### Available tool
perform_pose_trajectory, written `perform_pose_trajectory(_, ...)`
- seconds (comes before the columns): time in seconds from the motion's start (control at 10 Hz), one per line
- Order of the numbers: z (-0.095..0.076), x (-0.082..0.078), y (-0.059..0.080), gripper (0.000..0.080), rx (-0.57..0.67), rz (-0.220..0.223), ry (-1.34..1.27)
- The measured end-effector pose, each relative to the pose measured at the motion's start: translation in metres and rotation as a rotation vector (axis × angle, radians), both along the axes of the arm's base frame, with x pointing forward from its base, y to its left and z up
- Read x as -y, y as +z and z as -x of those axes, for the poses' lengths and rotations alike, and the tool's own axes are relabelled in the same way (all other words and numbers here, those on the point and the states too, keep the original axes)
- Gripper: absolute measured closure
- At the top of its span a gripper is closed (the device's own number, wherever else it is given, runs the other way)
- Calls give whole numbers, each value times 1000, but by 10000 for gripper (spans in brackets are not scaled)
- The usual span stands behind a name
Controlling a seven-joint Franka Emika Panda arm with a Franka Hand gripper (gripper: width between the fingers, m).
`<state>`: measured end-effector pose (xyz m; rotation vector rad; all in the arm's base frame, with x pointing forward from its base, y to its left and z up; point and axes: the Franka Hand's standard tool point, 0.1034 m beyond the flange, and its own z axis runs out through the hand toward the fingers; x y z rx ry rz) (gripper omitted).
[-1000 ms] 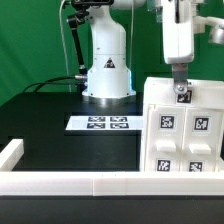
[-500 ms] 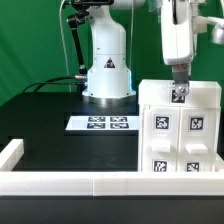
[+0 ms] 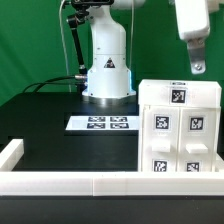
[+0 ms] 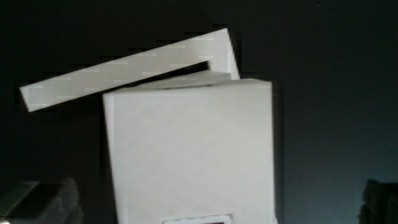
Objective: Assemble cabinet
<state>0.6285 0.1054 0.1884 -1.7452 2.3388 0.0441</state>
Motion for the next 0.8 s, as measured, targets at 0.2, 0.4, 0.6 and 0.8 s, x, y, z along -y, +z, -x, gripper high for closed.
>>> perform_pose_trajectory(0.2,-1,-4,3,2,7,0,15)
perform_pose_trajectory(0.4,-1,-4,2,2,6,1,21)
perform_pose_trajectory(0.6,-1,-5,2,2,7,2,26)
perform_pose_trajectory(0.8,-1,-6,2,2,8,3,34)
